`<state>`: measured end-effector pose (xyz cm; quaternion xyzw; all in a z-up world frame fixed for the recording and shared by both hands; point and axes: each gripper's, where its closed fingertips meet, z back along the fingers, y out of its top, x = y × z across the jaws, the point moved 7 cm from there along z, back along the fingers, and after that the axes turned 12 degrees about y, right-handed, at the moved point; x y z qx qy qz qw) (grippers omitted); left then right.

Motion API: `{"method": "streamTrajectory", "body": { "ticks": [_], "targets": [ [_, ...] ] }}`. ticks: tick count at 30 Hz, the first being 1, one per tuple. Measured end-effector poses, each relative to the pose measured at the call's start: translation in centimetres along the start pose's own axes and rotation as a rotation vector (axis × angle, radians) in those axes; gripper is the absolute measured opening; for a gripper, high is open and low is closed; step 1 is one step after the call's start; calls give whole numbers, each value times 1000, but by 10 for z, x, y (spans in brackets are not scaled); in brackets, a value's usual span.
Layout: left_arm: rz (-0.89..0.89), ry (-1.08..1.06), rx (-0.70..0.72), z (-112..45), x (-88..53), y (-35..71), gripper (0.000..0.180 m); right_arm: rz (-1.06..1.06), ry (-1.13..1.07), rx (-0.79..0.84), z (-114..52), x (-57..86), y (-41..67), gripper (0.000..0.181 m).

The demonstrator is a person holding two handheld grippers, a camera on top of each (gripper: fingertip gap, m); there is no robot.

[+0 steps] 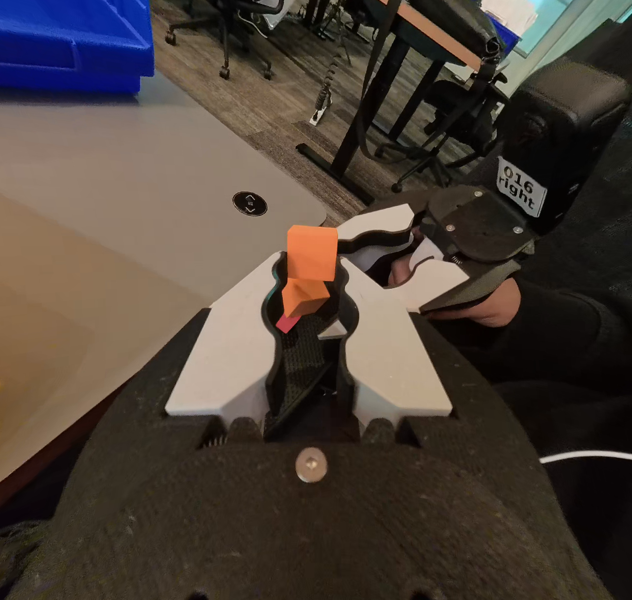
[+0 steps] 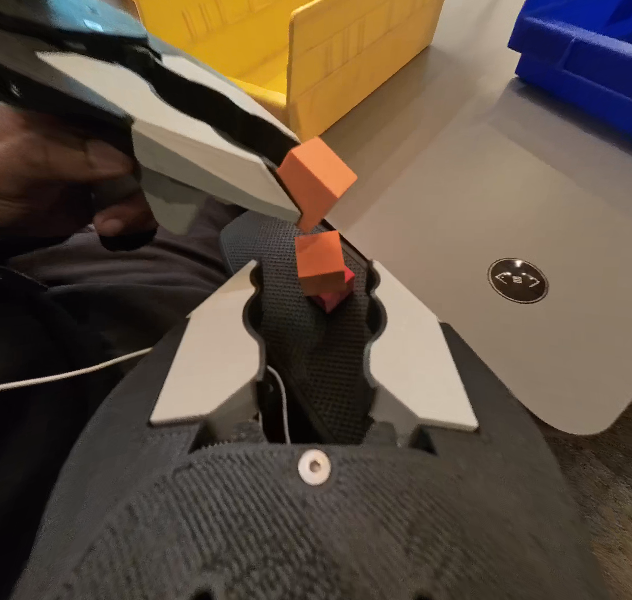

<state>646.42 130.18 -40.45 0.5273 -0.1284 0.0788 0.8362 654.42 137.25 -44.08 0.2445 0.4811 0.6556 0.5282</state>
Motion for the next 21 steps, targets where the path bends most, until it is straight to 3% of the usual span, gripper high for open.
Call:
{"method": "streamTrajectory", "body": {
  "ticks": [6, 21],
  "targets": [
    [-40, 0, -26, -11, 4, -8, 24, -72, 6, 98, 10, 9, 1, 82],
    [-27, -5, -26, -11, 1, -15, 36, -25, 45, 128, 11, 5, 6, 97]
  ]
}}
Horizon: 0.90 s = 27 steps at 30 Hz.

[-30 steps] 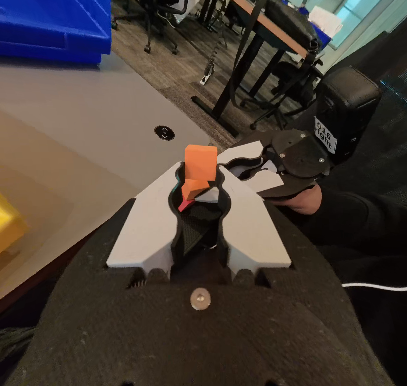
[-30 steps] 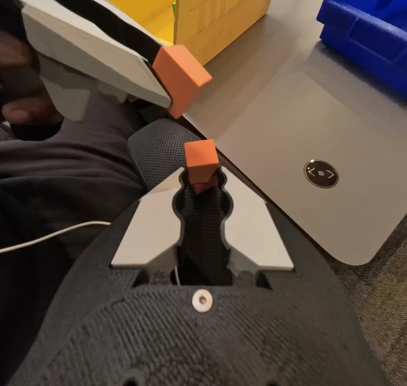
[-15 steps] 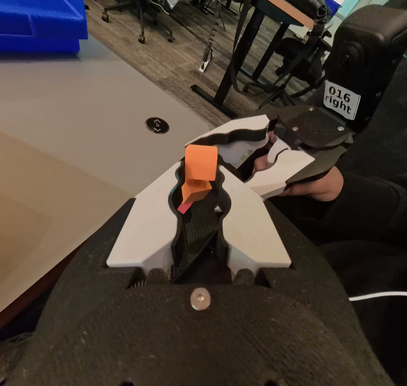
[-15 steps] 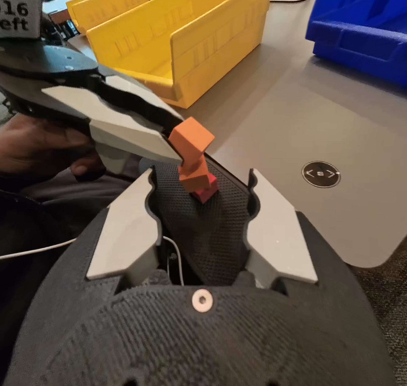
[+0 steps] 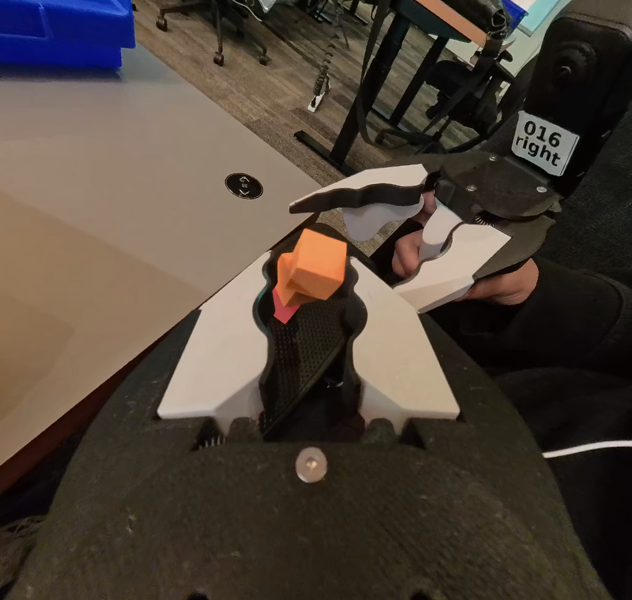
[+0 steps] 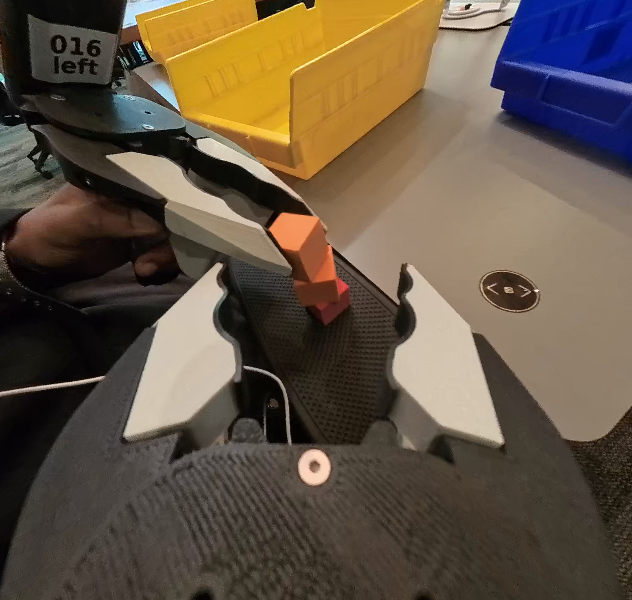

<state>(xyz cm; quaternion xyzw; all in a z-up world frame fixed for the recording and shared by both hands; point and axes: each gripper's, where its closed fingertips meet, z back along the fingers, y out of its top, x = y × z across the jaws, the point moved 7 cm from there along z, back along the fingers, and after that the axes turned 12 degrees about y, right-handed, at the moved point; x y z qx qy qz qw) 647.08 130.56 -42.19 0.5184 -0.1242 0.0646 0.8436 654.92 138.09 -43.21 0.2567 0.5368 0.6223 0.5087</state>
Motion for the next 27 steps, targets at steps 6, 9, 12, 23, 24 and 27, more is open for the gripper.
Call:
{"method": "streamTrajectory", "body": {
  "ticks": [6, 9, 12, 23, 24, 27],
  "targets": [
    [12, 8, 28, 5, -3, 4, 42, 33, 19, 21, 0, -4, 3, 100],
    [18, 27, 81, 17, -7, 13, 46, 62, 44, 71, 3, -9, 10, 99],
    [-4, 100, 194, 46, -18, 38, 45, 96, 66, 135, 8, -15, 20, 99],
    [104, 550, -329, 75, -169, 57, 61, 145, 48, 248, 21, -21, 44, 93],
    [88, 561, -402, 66, -179, 51, 66, 150, 41, 250, 22, -21, 46, 93],
    [16, 611, -538, 45, -198, 39, 70, 170, 28, 261, 24, -23, 52, 92]
  ]
}}
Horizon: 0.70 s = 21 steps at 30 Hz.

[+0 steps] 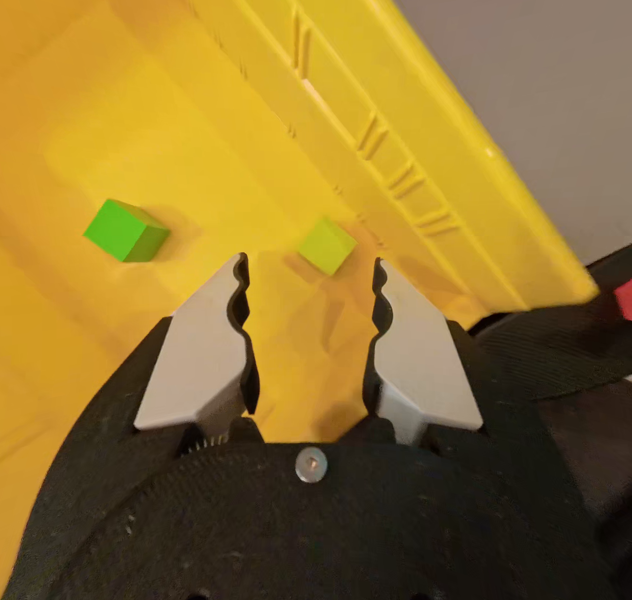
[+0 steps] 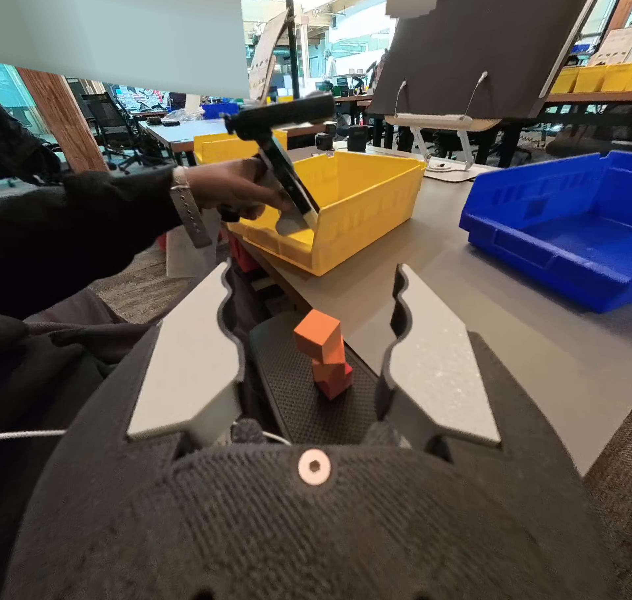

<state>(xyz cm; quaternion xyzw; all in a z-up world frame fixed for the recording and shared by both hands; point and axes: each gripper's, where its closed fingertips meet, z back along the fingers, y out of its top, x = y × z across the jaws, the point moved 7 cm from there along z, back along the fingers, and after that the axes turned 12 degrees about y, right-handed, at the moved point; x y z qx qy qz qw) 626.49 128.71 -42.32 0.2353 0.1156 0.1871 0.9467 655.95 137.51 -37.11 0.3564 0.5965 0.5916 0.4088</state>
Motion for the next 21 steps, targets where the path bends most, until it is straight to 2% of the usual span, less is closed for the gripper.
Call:
{"method": "streamTrajectory", "body": {
  "ticks": [1, 2, 4, 8, 9, 11, 12, 14, 16, 18, 21],
  "targets": [
    [-5, -29, -4, -4, 3, 4, 73, 5, 0, 7, 0, 0, 3, 92],
    [0, -50, 0, -6, 5, 7, 64, 10, 2, 16, 0, -1, 6, 92],
    [-45, -40, -26, -8, 7, 6, 31, 23, 0, 33, 0, -2, 15, 91],
    [-62, 33, 83, 15, 2, 2, 30, 65, -18, 63, -6, 0, 40, 87],
    [-47, 40, 130, 28, 0, -1, 30, 76, -38, 75, -9, 4, 48, 77],
    [7, 25, 238, 59, -7, -10, 30, 62, -164, 119, -19, 23, 69, 28],
    [45, -2, 296, 75, -9, -17, 30, 32, -236, 136, -26, 37, 78, 26],
    [129, -81, 404, 103, -13, -35, 30, -13, -228, 133, -54, 59, 98, 38],
    [184, -138, 477, 123, -17, -57, 30, -8, -149, 20, -97, 76, 119, 46],
    [227, -156, 536, 136, -19, -78, 29, 88, -108, -221, -150, 94, 127, 51],
    [287, -198, 609, 146, -15, -100, 29, 296, 69, -608, -240, 114, 107, 41]
  ]
}}
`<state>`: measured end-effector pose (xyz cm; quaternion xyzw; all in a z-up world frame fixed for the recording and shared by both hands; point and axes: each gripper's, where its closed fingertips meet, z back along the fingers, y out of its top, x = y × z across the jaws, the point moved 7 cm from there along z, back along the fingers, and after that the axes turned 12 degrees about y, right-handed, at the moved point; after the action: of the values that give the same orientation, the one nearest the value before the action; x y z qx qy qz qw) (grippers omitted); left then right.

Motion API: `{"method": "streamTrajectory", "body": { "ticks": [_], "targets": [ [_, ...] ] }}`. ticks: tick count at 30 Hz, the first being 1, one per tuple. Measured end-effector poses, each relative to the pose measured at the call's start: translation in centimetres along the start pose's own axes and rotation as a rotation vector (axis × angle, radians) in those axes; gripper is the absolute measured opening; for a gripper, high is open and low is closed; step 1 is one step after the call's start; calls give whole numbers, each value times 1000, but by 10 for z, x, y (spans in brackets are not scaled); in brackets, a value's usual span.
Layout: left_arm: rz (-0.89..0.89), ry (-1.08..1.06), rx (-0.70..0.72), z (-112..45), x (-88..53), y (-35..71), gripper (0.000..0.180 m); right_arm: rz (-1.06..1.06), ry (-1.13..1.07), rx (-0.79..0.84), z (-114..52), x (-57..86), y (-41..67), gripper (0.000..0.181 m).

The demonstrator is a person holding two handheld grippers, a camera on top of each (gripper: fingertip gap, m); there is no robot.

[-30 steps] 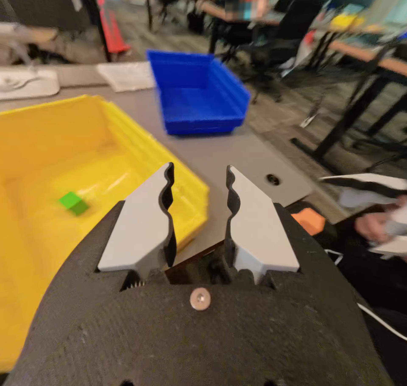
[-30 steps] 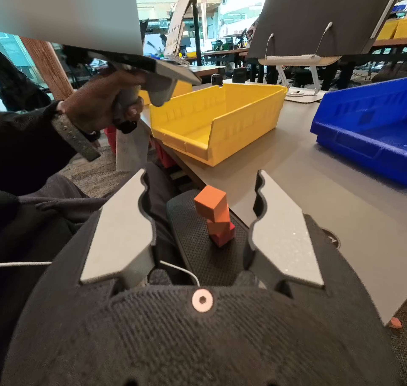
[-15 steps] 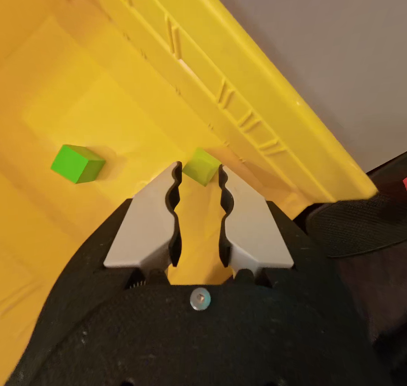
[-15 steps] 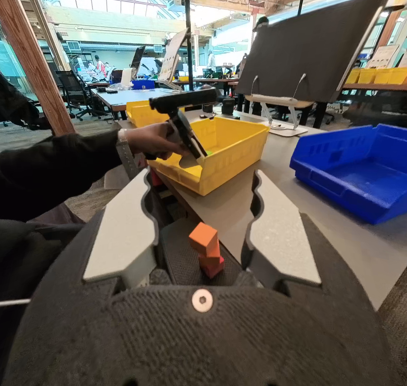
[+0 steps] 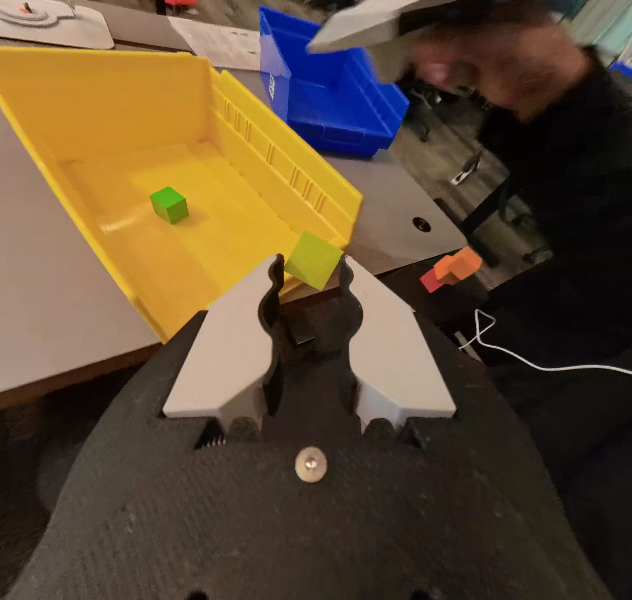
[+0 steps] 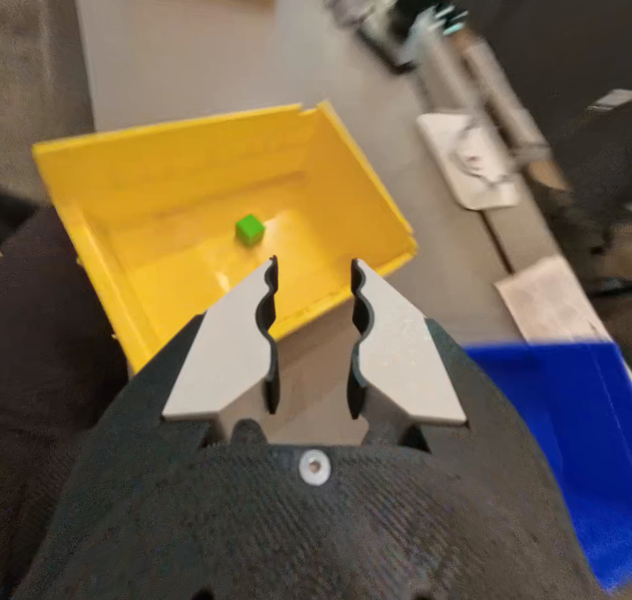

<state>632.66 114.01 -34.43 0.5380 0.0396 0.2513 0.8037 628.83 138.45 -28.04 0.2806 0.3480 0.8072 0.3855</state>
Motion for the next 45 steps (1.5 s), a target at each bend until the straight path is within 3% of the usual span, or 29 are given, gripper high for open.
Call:
{"method": "streamTrajectory", "body": {
  "ticks": [4, 8, 11, 14, 17, 21, 28, 33, 45],
  "targets": [
    [51, -35, 14, 4, 6, -17, 29, 147, 374, -334, -104, -5, 3, 50],
    [46, -50, 18, 8, 15, -23, 29, 316, 500, -602, -161, -18, -8, 55],
    [56, -63, 24, 9, 17, -25, 29, 375, 518, -680, -190, -26, -11, 52],
    [77, -83, 41, 9, 21, -24, 29, 380, 508, -718, -209, -30, -12, 28],
    [56, -103, 49, 10, 28, -24, 29, 355, 454, -747, -195, -24, -9, 25],
    [24, -180, 106, 9, 46, -21, 29, 142, 375, -434, -89, -30, 22, 25],
    [-20, -600, 132, -25, 133, -13, 29, -231, -232, 237, 170, -74, -60, 24],
    [-128, -713, 66, -67, 178, -16, 29, -433, -436, 359, 220, -112, -143, 25],
    [-53, -668, 22, -100, 177, -39, 29, -466, -318, 464, 194, -126, -171, 25]
  ]
}}
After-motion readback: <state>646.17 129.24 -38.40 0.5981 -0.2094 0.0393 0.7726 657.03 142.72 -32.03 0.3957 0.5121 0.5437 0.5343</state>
